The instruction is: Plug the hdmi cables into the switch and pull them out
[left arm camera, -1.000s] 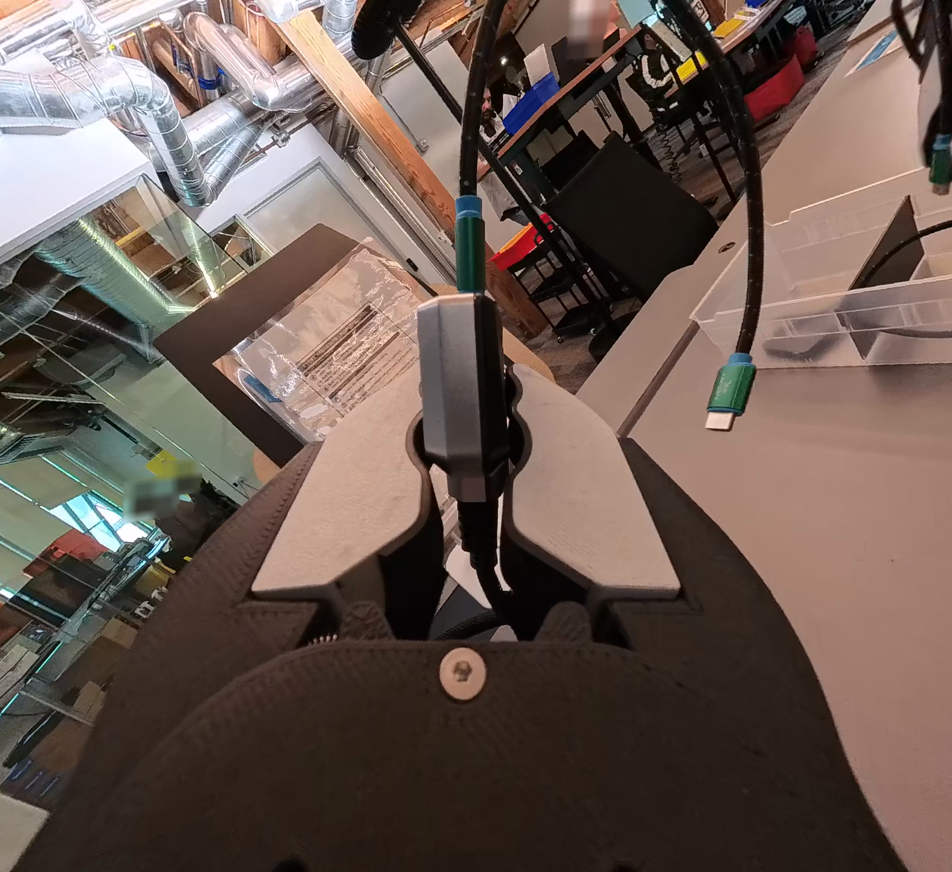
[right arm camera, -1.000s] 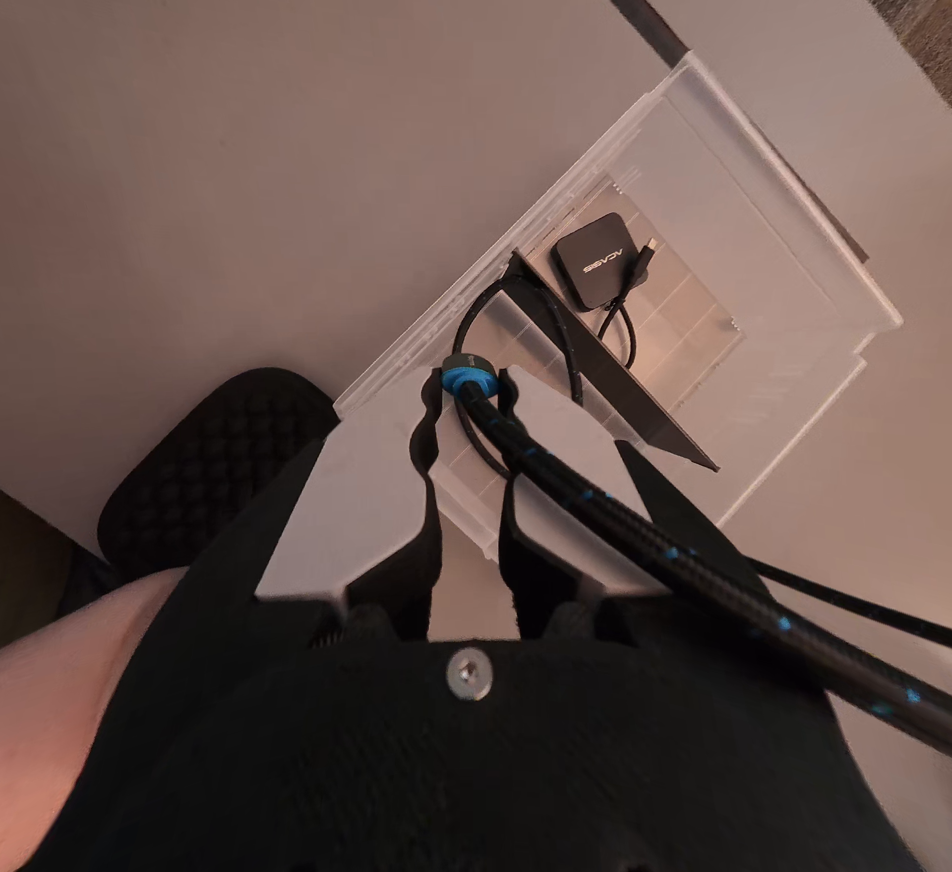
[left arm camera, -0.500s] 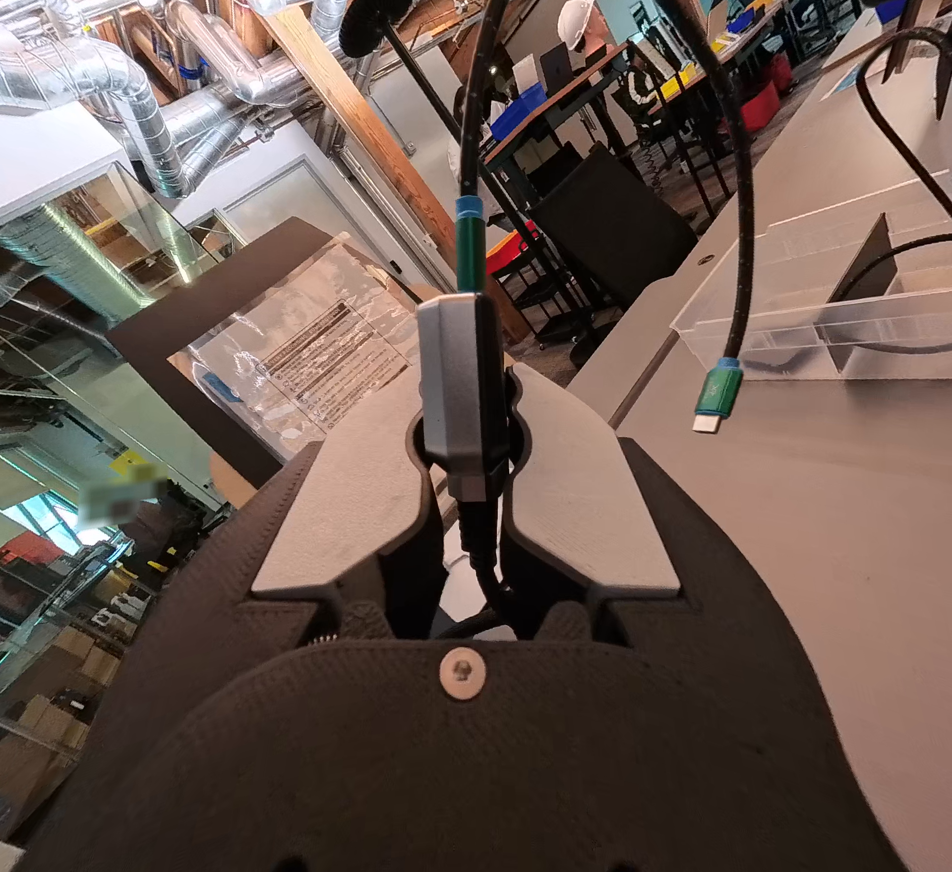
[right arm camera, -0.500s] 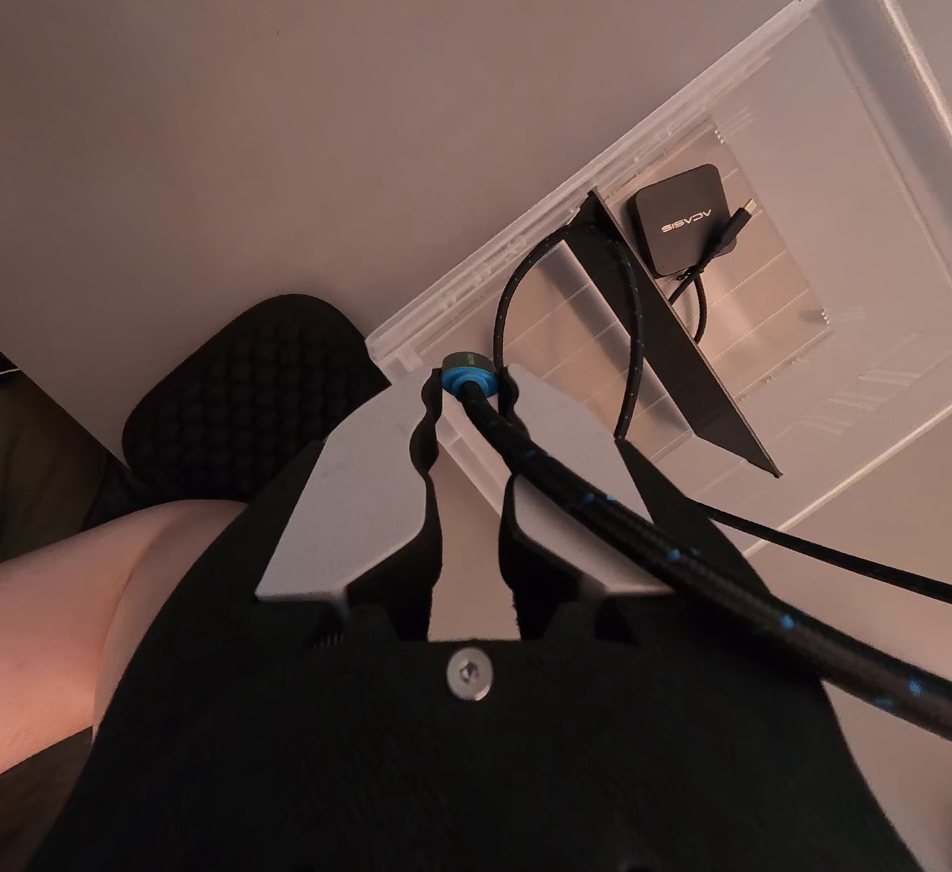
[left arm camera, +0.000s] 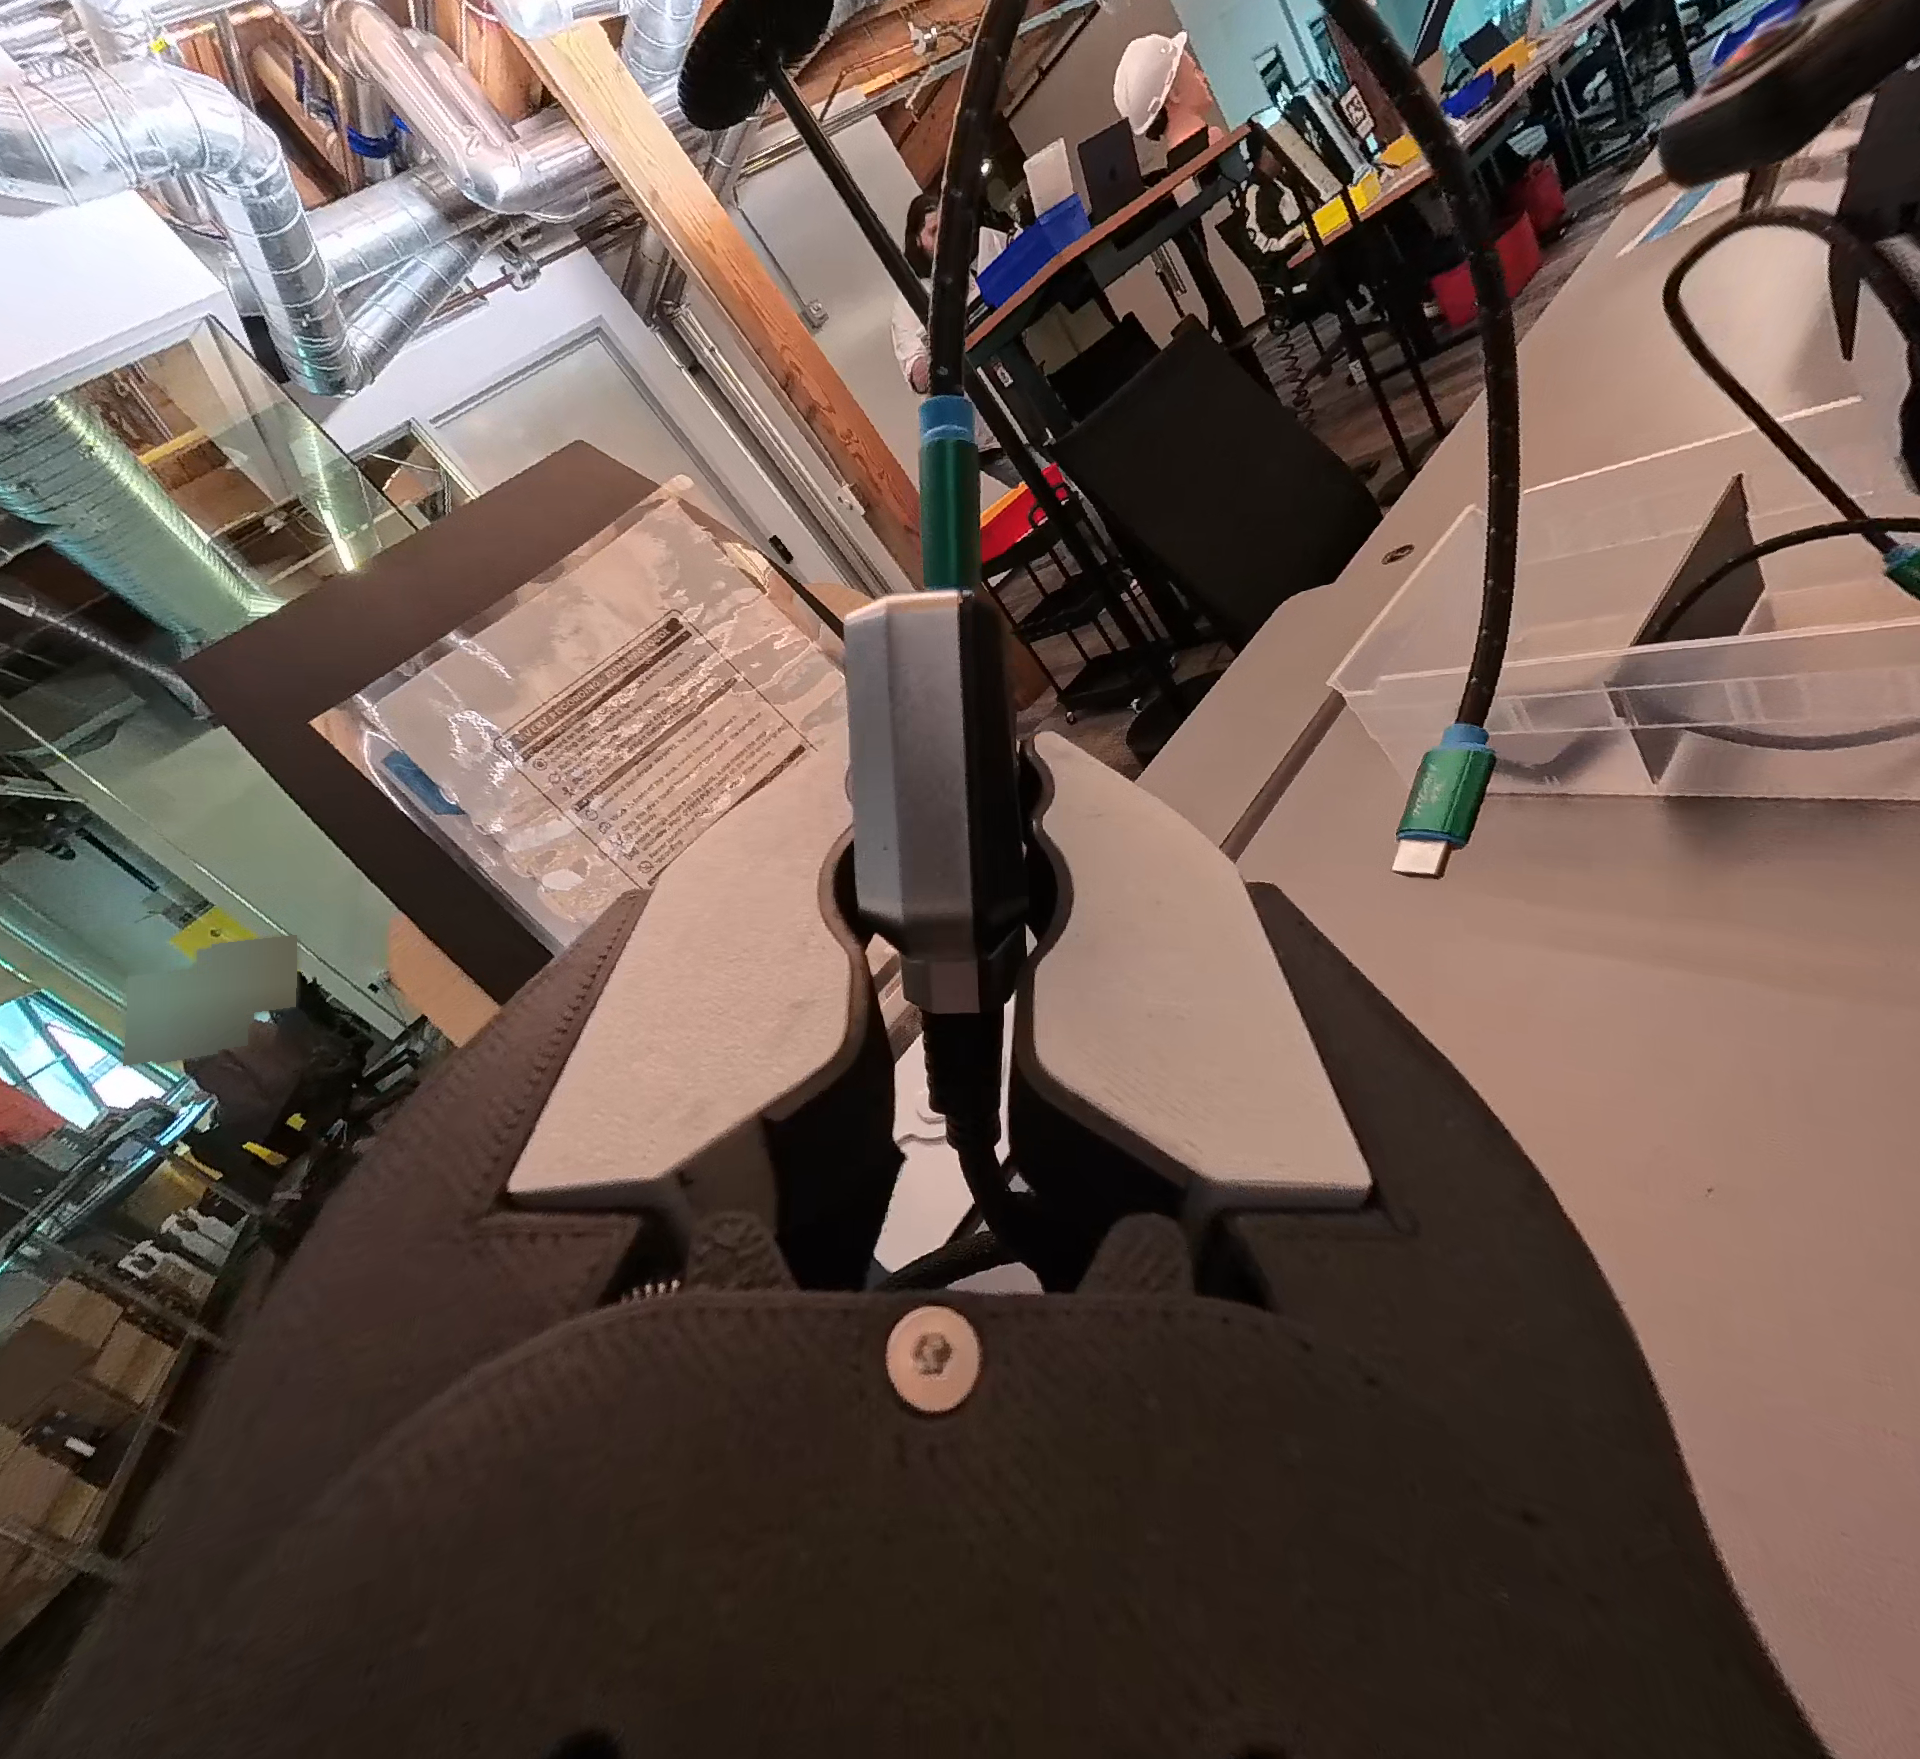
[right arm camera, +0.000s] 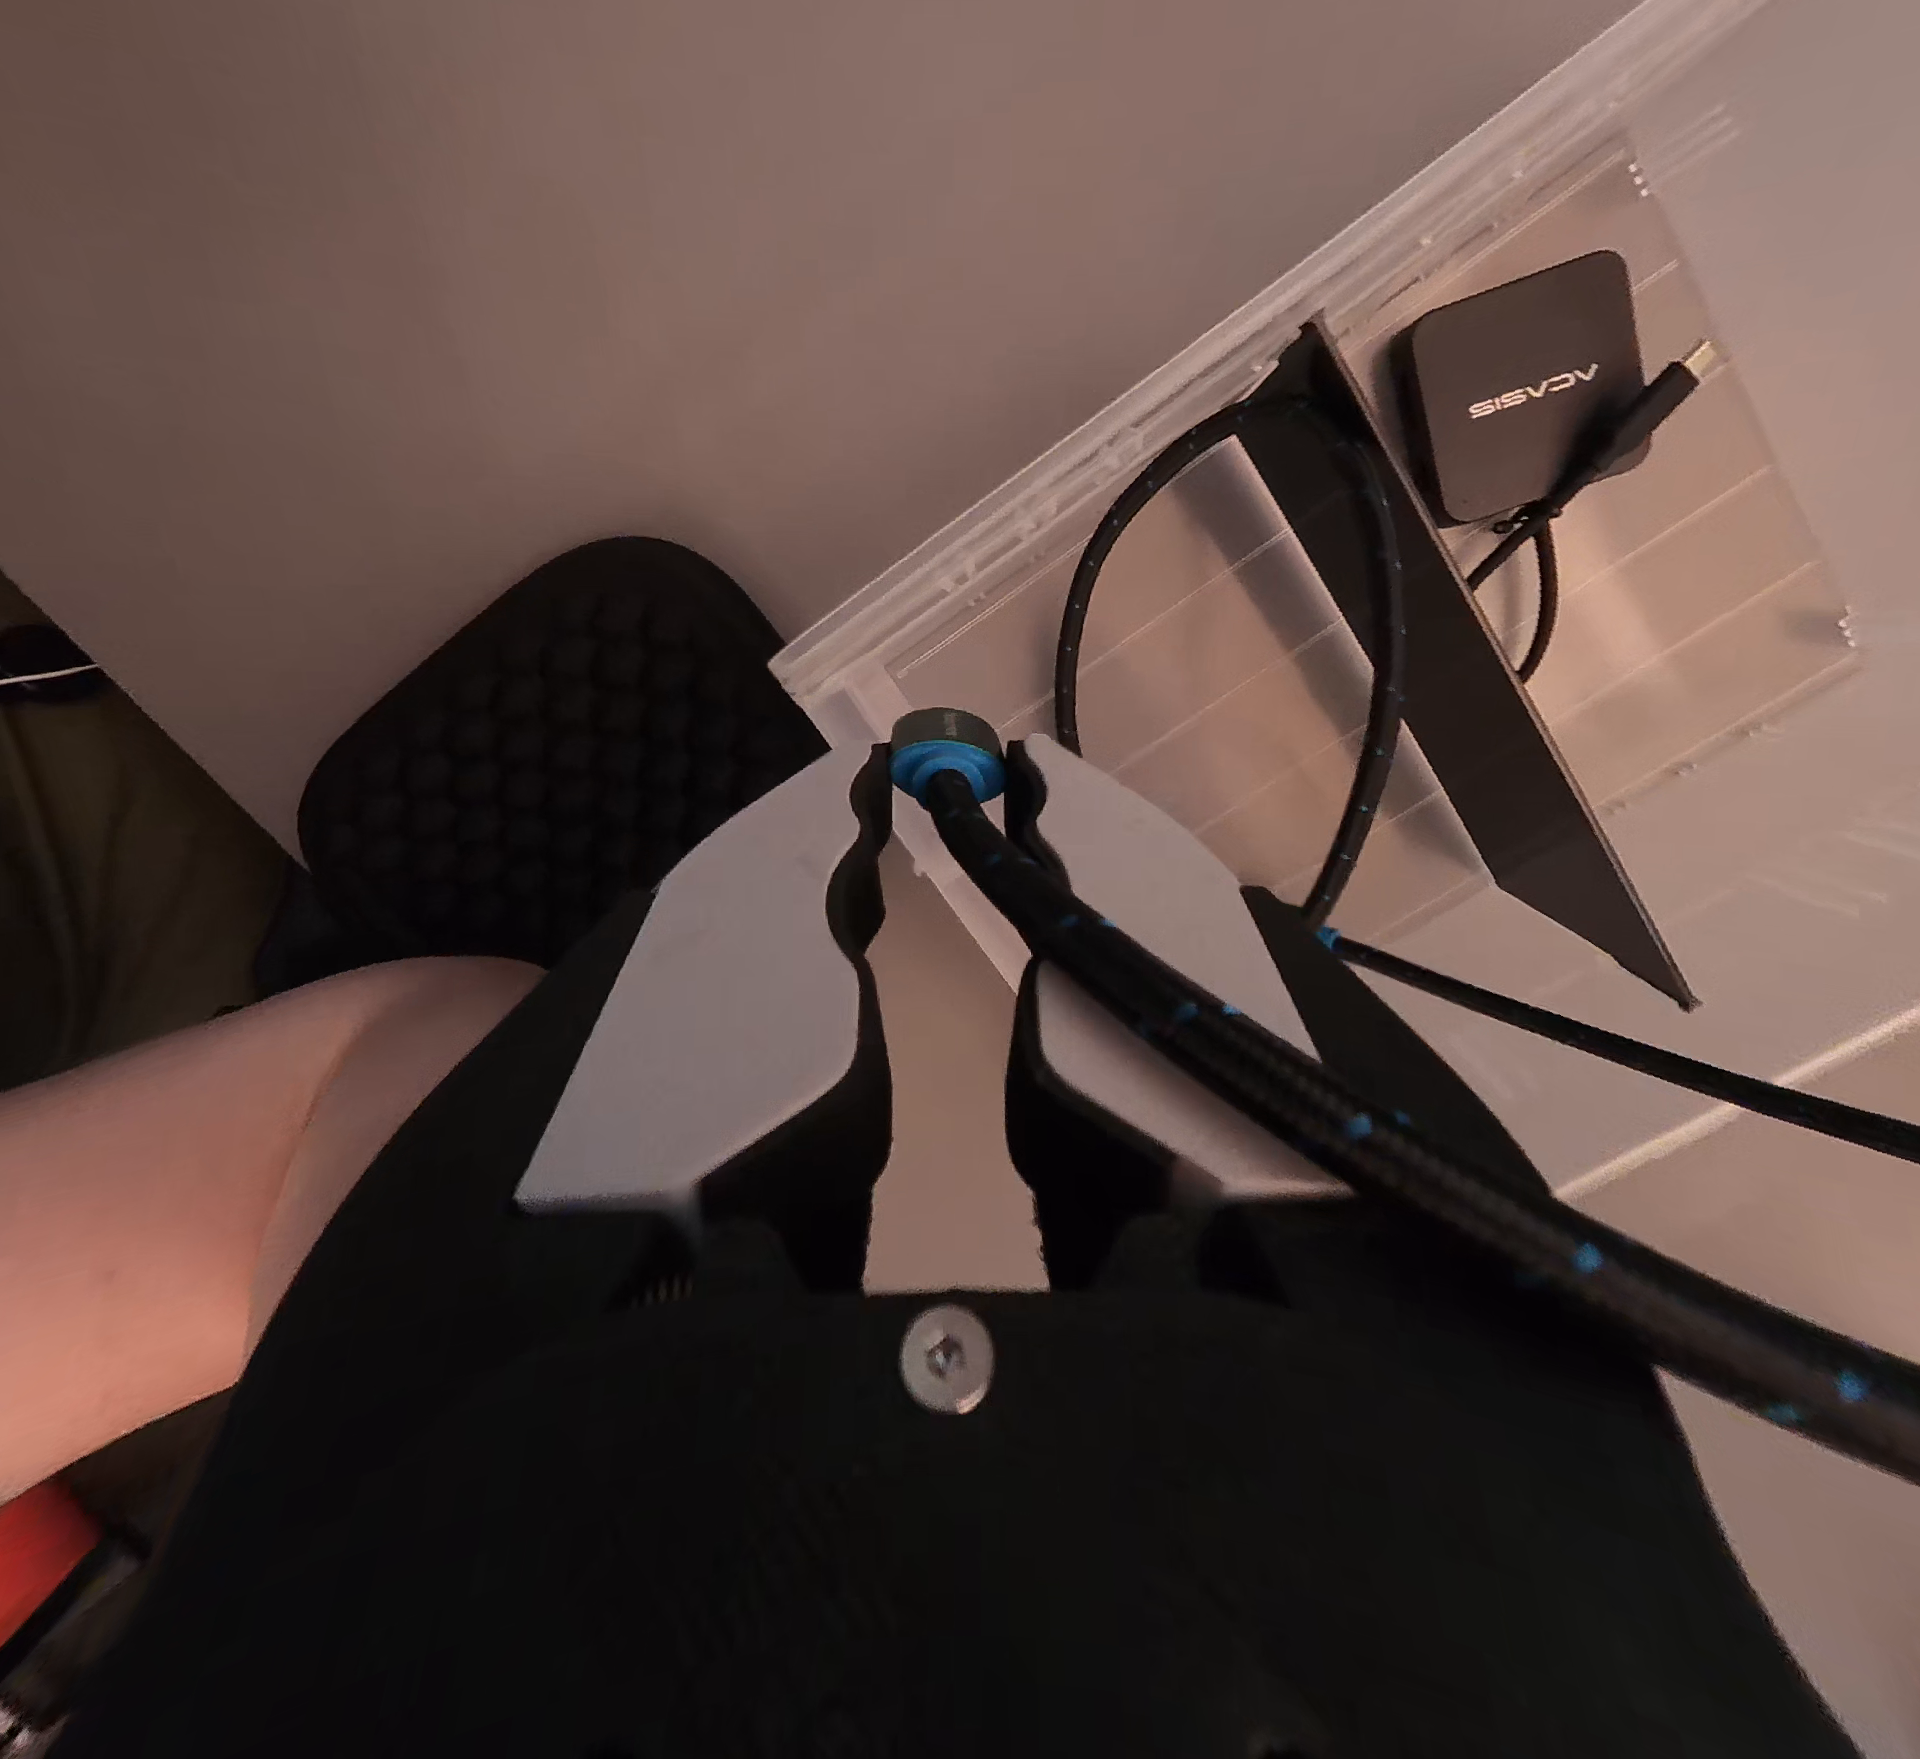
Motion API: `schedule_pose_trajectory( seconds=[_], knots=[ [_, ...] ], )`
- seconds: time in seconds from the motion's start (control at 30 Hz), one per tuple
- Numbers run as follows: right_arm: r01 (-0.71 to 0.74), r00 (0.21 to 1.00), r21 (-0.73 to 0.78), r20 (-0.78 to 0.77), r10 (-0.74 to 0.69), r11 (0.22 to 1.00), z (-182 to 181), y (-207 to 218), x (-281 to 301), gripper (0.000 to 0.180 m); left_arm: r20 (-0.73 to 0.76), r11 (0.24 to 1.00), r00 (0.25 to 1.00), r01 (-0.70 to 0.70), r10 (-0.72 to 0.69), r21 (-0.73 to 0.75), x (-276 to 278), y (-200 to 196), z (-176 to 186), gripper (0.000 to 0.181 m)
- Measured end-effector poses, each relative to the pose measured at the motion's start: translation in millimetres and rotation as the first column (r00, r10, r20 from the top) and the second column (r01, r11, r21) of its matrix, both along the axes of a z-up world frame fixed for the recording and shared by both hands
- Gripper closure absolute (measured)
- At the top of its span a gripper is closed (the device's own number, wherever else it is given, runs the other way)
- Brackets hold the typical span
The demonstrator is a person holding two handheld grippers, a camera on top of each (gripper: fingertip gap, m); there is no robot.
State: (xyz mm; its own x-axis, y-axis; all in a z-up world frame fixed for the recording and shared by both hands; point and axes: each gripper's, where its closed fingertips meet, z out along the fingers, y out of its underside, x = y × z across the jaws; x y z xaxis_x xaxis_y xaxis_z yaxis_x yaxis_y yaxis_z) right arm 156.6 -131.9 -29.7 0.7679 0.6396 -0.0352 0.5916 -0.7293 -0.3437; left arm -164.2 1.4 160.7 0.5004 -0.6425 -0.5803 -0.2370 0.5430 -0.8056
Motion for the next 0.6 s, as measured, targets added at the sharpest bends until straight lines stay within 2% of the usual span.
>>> schedule_pose_trajectory(
  seconds=[0.2,0.33,0.43,0.5,0.6],
  knots=[
    [-0.050,0.999,-0.110,-0.011,0.049,0.993,-16.7,-10.3,-6.2,0.158,0.020,1.000,1.000,0.018,-0.018,-0.017,-1.4,1.7,0.7,0.159],
    [-0.031,0.999,-0.161,-0.012,0.030,0.986,-29.8,-11.6,-5.6,0.158,0.033,0.999,0.999,0.043,-0.042,-0.027,-2.1,0.7,1.1,0.159],
    [-0.032,0.996,-0.202,0.078,0.048,0.979,-60.7,-15.9,1.9,0.158,0.057,0.997,0.996,0.066,-0.064,-0.034,-3.2,-1.8,5.4,0.159],
    [-0.044,0.990,-0.140,0.125,0.061,0.989,-73.7,-5.5,3.8,0.158,0.072,0.996,0.994,0.086,-0.083,-0.037,-4.2,-4.6,8.2,0.159],
    [-0.059,0.963,-0.152,0.251,0.097,0.987,-89.2,-5.2,18.3,0.158,0.085,0.994,0.991,0.105,-0.101,-0.041,-4.4,-7.9,10.7,0.159]
  ],
)
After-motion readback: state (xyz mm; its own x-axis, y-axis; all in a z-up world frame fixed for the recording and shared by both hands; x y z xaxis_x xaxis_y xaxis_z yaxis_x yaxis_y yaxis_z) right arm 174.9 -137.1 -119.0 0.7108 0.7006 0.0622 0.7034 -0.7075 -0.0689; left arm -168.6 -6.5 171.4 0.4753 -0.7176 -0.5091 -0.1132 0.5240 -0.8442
